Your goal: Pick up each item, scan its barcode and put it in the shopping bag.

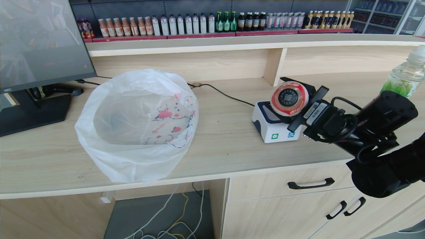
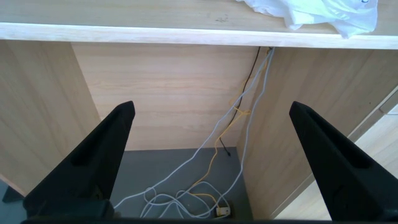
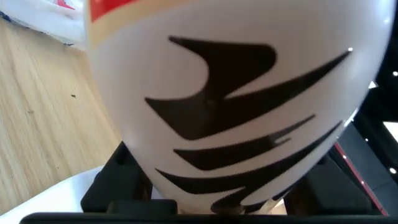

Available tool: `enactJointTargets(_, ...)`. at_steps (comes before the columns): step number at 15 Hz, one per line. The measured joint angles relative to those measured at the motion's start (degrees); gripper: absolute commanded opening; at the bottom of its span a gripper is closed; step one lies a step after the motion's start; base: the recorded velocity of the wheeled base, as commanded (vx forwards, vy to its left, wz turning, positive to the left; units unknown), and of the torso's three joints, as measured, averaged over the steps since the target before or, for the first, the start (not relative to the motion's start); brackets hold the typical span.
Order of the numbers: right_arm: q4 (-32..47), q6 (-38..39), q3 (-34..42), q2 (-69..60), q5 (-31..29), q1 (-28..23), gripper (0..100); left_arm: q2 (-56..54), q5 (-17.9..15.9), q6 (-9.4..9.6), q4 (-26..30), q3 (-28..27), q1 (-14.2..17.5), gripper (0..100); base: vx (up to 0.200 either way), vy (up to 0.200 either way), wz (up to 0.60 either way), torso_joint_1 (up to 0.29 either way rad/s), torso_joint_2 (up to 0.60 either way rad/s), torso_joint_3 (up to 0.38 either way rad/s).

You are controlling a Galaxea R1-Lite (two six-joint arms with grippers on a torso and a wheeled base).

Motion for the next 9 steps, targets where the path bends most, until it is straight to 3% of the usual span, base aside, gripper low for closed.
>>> enactJointTargets(6, -0.13, 9.14, 3.51, -5.52, -6.40, 2.41, 0, 0.00, 0.00, 0.00, -0.02, 0.00, 0.00, 100, 0.000, 0.000, 0.00, 0.000, 0.00, 0.000)
enactJointTargets(9, -0.15, 18.18, 4.80, -7.86, -13.91, 5.53, 0, 0.00, 0.00, 0.00, 0.00, 0.00, 0.00, 100, 0.000, 0.000, 0.00, 0.000, 0.00, 0.000)
